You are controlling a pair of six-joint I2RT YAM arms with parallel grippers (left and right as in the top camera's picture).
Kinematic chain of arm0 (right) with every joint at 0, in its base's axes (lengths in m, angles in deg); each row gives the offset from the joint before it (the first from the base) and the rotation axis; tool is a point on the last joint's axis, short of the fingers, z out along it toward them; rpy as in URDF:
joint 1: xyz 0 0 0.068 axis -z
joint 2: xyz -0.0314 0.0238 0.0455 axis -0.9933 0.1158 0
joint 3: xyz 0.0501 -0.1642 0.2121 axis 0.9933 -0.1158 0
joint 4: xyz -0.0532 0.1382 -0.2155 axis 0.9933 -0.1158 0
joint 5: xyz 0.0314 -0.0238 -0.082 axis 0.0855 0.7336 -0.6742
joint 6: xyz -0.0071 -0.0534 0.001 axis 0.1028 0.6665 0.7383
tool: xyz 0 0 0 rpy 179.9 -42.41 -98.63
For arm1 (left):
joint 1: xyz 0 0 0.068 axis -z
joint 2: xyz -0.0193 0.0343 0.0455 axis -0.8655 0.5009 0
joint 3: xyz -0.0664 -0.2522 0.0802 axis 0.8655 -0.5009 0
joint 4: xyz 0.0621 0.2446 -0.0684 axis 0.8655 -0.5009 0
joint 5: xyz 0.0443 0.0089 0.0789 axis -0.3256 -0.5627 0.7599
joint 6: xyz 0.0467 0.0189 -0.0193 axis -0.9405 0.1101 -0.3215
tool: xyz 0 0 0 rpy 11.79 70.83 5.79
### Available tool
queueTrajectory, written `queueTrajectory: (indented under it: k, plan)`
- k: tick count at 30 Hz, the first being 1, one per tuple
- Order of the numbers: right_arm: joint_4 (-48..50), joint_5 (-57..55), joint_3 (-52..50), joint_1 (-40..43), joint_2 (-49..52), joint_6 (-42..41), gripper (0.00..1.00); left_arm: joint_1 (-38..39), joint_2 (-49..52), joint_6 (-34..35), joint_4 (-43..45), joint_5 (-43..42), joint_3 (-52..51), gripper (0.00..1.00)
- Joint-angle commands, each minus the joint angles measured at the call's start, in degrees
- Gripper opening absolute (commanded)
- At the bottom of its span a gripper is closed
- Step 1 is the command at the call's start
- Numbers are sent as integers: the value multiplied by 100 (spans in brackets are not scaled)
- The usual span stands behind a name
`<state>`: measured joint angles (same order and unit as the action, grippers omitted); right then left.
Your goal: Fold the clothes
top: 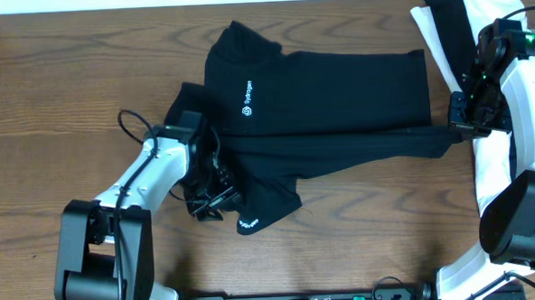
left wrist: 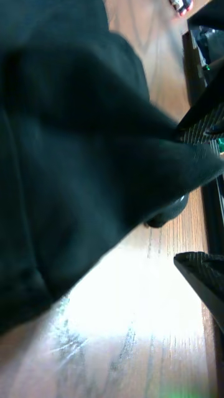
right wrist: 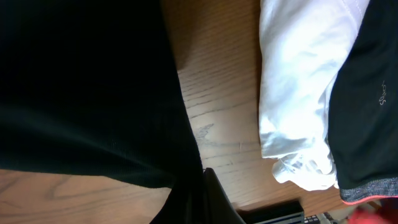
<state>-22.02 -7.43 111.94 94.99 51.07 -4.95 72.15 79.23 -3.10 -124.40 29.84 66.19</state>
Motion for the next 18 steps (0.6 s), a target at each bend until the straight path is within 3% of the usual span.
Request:
queueTrajectory:
  k: [1,16,18]
  plan:
    - [-4,-109,-4,-24,-24,92,1,4,28,354,116,-76,-155,59]
    - [-11,-107,-4,-24,-24,92,1,15,28,520,546,-251,-256,58]
    - [-11,-107,-4,-24,-24,92,1,15,28,546,577,-254,-256,53]
